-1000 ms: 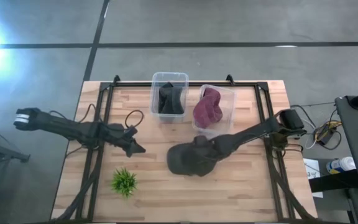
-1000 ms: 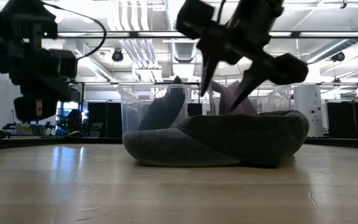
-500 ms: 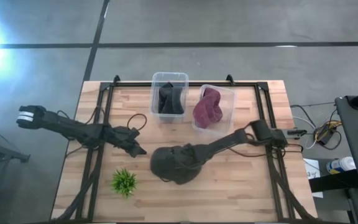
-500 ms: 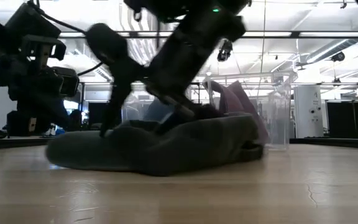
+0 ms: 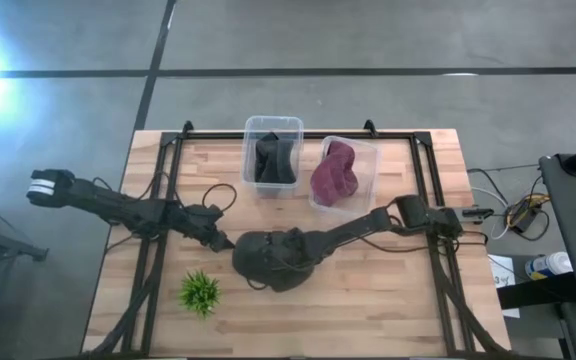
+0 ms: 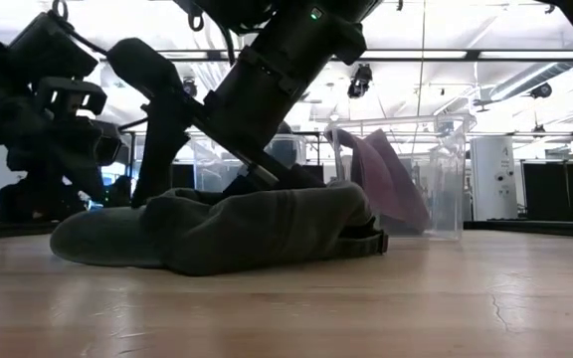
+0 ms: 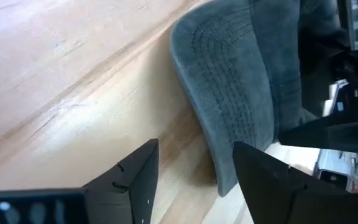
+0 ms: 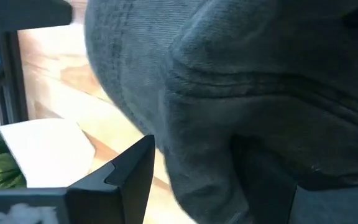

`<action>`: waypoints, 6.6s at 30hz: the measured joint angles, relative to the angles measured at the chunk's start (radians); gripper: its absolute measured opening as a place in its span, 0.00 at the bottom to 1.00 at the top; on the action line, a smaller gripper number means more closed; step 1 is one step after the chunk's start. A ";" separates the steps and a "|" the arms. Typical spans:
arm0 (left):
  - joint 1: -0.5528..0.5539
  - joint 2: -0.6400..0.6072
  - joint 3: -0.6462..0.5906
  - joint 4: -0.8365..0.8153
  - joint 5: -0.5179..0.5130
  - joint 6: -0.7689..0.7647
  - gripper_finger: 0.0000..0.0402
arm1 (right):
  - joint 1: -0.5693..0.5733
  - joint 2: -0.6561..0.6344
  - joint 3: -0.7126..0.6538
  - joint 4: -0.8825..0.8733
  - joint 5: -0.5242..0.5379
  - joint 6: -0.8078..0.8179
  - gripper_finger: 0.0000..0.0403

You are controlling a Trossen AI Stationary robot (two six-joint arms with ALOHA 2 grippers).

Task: Pick & Place hat
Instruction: Put the black cap into the left transparent bin, then return to Home Position

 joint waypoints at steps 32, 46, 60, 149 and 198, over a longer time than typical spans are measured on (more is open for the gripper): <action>0.000 0.038 0.028 0.335 0.051 0.174 0.03 | -0.025 -0.219 0.028 -0.009 0.114 -0.286 0.52; 0.001 -0.261 0.455 0.068 -0.143 0.451 0.02 | 0.161 -0.621 0.031 -0.310 0.742 -0.379 0.52; 0.079 0.102 0.926 -0.689 -0.822 0.721 0.02 | 0.142 -0.581 0.029 -0.518 0.689 -0.147 0.52; 0.256 -0.236 0.471 0.307 0.424 0.421 0.42 | 0.349 -1.139 -0.623 -0.124 0.749 -0.690 0.30; 0.398 -0.404 -0.166 1.087 0.808 0.274 0.42 | 0.117 -2.002 -1.578 0.583 0.283 -1.042 0.32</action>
